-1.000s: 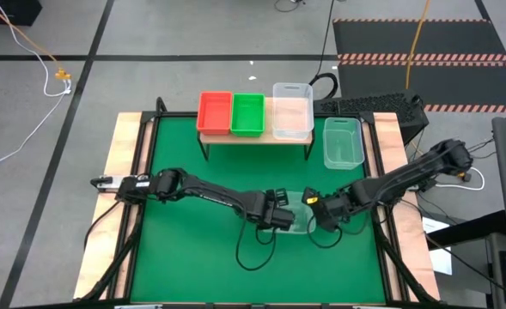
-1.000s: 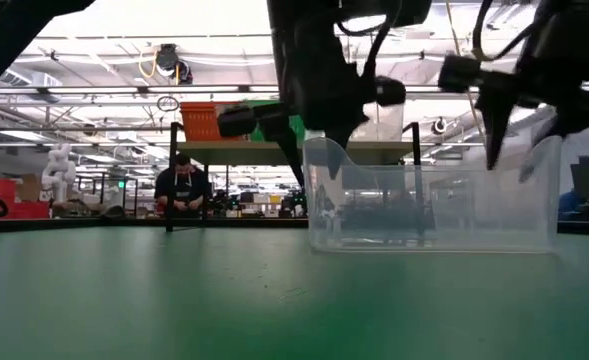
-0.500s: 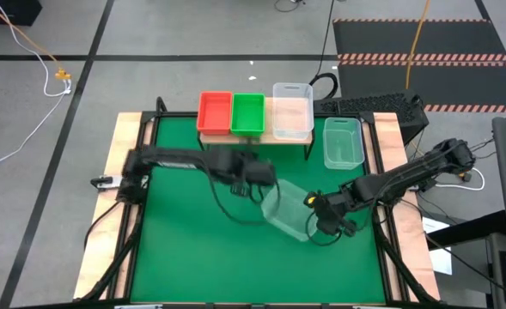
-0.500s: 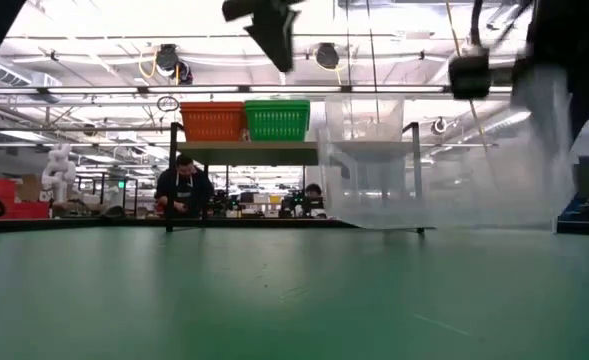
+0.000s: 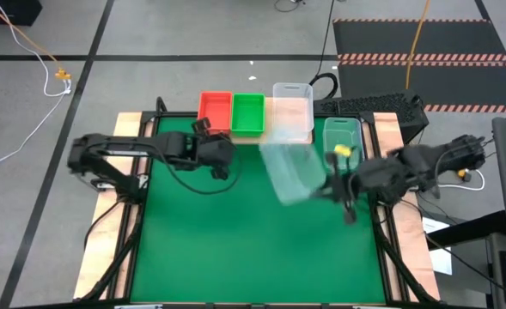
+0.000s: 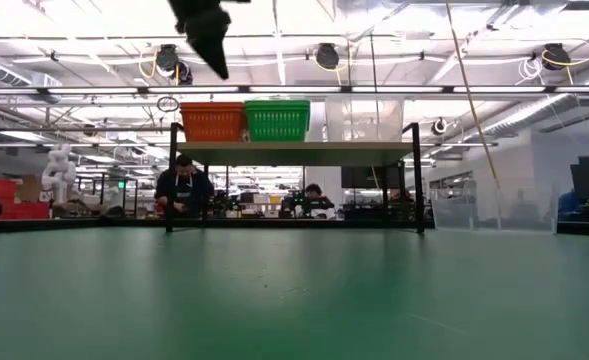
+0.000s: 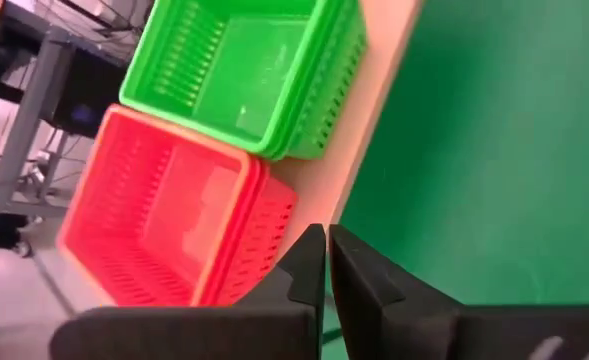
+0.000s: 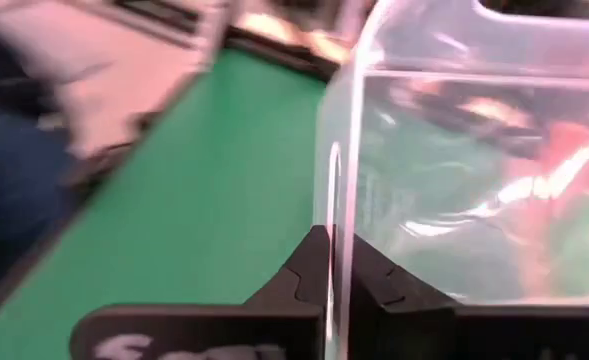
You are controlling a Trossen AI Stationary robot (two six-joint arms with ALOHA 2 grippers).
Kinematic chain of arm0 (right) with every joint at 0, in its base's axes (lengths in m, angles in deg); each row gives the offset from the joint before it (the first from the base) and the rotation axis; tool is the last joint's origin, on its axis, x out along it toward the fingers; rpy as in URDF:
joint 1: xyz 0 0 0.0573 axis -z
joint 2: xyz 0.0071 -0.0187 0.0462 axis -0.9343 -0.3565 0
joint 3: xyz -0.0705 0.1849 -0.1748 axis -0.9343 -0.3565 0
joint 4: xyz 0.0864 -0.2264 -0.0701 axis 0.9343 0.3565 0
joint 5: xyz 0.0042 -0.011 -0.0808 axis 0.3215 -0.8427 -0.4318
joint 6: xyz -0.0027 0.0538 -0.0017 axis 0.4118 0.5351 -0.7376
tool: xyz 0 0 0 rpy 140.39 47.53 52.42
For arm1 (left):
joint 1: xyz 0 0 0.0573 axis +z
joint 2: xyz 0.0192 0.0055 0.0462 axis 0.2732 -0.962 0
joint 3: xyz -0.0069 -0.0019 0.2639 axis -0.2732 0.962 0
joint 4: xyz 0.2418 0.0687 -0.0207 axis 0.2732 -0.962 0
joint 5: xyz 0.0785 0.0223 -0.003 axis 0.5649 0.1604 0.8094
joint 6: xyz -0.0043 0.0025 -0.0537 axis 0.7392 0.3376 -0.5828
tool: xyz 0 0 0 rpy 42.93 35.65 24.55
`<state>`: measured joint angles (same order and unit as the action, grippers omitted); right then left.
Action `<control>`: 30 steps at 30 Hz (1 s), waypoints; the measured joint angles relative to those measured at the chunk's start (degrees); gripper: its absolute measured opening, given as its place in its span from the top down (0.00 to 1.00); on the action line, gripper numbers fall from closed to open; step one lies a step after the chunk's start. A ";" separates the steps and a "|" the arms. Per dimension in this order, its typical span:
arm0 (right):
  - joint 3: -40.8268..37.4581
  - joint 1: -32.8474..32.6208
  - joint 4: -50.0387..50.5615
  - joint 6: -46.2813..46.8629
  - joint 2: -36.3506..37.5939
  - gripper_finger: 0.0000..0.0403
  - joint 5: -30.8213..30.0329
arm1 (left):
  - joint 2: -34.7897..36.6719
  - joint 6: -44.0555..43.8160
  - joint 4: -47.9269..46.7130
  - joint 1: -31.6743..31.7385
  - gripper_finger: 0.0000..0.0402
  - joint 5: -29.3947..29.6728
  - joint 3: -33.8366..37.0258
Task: Stack baskets on shelf by color
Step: Stack the bottom transparent bin on the transparent bin on the shelf
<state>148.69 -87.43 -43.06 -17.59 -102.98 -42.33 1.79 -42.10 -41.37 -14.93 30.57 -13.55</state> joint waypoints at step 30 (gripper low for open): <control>25.46 44.95 22.74 -14.12 -25.93 1.00 1.66 | 3.31 12.08 51.46 2.51 0.94 -13.38 29.73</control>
<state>174.16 -42.48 -20.32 -31.71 -128.91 -40.67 5.10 -30.02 10.09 -12.41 17.20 16.18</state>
